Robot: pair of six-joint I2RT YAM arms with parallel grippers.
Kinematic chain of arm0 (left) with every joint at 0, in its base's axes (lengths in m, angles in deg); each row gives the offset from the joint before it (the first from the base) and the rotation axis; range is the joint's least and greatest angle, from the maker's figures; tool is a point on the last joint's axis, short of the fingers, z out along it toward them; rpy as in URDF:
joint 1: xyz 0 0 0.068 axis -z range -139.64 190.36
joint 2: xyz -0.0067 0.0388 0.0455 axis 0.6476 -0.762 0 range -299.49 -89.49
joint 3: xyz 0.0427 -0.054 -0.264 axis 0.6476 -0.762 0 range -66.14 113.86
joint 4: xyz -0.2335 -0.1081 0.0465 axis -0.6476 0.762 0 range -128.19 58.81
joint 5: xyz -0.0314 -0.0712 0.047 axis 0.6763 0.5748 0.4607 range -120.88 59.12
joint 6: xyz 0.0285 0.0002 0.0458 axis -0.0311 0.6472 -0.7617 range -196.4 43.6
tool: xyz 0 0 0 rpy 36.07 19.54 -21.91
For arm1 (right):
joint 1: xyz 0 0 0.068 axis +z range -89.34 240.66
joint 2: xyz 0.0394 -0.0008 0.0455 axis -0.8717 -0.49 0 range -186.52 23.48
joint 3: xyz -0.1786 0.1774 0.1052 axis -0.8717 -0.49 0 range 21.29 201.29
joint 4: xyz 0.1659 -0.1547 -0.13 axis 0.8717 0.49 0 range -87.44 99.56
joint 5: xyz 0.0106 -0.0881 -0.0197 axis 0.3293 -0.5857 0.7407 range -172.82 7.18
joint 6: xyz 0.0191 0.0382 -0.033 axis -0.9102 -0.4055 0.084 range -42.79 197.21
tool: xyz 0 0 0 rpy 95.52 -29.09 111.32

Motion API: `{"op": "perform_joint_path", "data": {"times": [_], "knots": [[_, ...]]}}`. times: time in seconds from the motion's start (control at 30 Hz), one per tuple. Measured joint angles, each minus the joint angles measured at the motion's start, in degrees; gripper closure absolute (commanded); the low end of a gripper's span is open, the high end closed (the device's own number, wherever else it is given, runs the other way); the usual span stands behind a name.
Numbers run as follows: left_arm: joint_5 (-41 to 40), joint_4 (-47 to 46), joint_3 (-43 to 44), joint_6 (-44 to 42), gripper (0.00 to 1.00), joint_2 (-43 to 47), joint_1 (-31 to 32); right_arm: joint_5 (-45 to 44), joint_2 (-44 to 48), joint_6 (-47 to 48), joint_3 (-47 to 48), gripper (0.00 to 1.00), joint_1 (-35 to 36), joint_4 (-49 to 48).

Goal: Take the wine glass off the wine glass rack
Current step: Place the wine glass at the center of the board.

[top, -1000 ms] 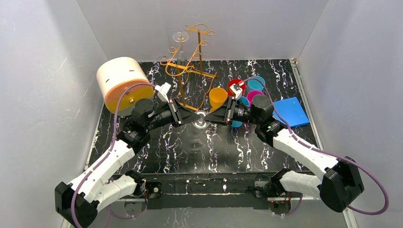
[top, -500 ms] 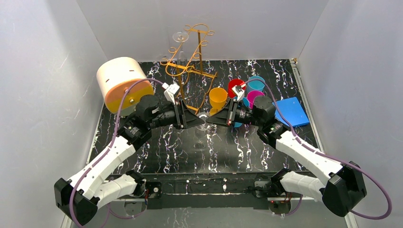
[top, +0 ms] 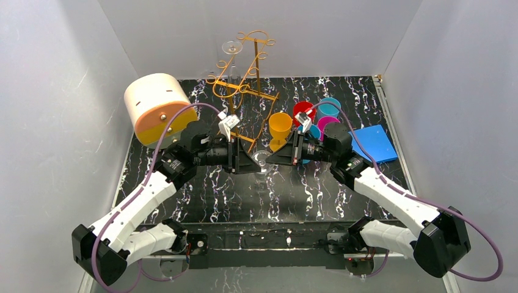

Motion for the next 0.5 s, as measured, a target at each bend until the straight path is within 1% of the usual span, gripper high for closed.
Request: {"op": "perform_joint_path", "data": {"times": [0.1,0.2,0.23,0.3,0.4,0.43,0.5], "knots": [[-0.09,-0.42,0.04,0.15,0.60,-0.50,0.11,1.03,-0.07,0.24,0.00,0.99,0.04,0.20],[0.02,-1.70,0.04,0.85,0.75,-0.50,0.11,1.62,-0.07,0.31,0.00,0.99,0.04,0.13],[0.09,-2.21,0.04,1.16,0.77,-0.50,0.11,1.66,-0.07,0.31,0.00,0.99,0.04,0.13],[0.37,-2.73,0.04,1.66,0.87,-0.55,0.09,1.99,-0.07,0.26,0.00,0.99,0.04,-0.20],[0.94,-3.08,0.04,2.12,0.97,-0.74,0.04,2.75,-0.07,0.63,0.00,0.99,0.02,-0.72],[1.09,-3.04,0.04,2.38,1.00,-0.74,-0.09,3.17,-0.07,1.05,0.00,0.99,0.00,-1.18],[1.46,-3.19,0.04,3.13,1.00,-0.72,-0.35,3.58,-0.07,2.19,0.02,0.99,0.02,-2.05]]}}
